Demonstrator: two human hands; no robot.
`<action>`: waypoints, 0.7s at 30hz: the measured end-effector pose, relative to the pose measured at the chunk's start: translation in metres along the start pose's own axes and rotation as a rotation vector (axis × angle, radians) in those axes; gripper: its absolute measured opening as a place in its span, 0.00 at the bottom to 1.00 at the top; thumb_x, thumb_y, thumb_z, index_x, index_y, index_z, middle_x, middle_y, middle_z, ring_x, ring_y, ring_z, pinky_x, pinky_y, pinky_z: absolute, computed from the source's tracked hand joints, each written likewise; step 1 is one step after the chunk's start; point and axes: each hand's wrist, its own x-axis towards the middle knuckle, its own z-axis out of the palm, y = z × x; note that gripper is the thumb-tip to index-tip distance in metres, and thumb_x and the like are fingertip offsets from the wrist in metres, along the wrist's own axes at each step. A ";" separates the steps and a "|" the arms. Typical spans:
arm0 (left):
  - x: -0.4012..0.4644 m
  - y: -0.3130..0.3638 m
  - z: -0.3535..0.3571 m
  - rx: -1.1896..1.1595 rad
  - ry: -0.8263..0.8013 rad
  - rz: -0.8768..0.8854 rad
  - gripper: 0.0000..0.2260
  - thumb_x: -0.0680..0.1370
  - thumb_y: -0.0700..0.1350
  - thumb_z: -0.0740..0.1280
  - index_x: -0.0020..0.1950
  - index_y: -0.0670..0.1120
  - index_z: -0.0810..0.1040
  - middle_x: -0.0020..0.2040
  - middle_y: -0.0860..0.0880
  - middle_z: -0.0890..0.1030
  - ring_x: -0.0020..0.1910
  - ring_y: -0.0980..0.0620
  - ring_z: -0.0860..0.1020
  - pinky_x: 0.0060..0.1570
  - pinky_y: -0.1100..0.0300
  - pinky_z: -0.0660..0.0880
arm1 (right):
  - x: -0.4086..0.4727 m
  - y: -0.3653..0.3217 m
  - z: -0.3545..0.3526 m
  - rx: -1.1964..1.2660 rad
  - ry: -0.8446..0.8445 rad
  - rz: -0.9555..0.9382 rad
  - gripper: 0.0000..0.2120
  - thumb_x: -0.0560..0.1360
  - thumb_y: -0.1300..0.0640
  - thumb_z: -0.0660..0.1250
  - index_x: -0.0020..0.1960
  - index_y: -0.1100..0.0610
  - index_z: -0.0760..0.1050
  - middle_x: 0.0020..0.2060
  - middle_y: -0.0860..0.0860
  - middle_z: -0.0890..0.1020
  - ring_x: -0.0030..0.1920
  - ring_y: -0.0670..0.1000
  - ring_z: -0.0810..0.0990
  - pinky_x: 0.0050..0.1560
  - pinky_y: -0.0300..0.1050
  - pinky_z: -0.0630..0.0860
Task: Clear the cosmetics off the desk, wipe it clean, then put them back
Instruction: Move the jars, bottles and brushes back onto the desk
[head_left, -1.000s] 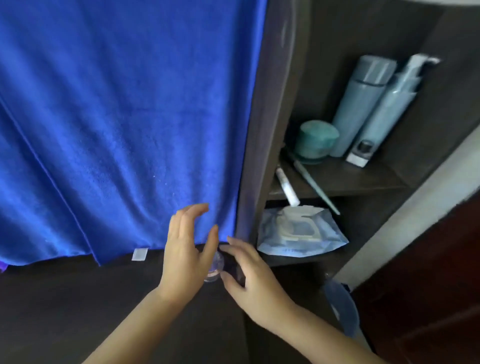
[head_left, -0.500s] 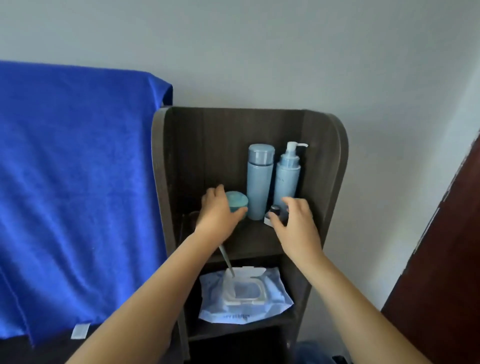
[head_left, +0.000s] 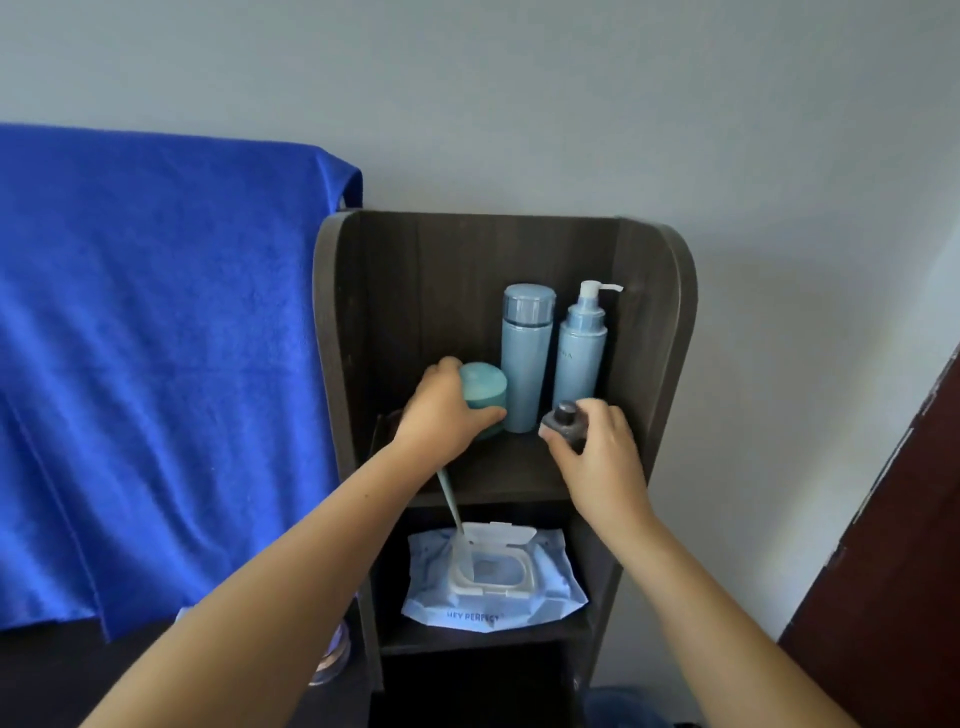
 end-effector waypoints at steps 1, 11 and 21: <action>-0.005 0.004 -0.006 -0.020 0.023 0.028 0.30 0.68 0.51 0.74 0.65 0.43 0.66 0.60 0.44 0.73 0.56 0.47 0.73 0.53 0.55 0.72 | -0.003 -0.005 -0.007 0.029 0.024 -0.024 0.13 0.72 0.55 0.71 0.53 0.58 0.72 0.49 0.53 0.74 0.51 0.54 0.75 0.47 0.42 0.69; -0.134 -0.042 -0.126 -0.198 -0.076 0.122 0.24 0.65 0.52 0.75 0.58 0.55 0.71 0.49 0.59 0.78 0.47 0.62 0.76 0.43 0.72 0.71 | -0.085 -0.106 -0.024 0.380 -0.131 -0.157 0.16 0.69 0.49 0.69 0.56 0.45 0.72 0.49 0.42 0.76 0.48 0.40 0.77 0.47 0.27 0.72; -0.185 -0.281 -0.099 -0.032 -0.200 -0.292 0.28 0.65 0.47 0.76 0.61 0.47 0.69 0.54 0.50 0.76 0.51 0.51 0.75 0.49 0.60 0.70 | -0.221 -0.096 0.194 0.274 -0.562 0.132 0.13 0.69 0.57 0.73 0.52 0.55 0.76 0.46 0.50 0.74 0.44 0.45 0.76 0.46 0.35 0.71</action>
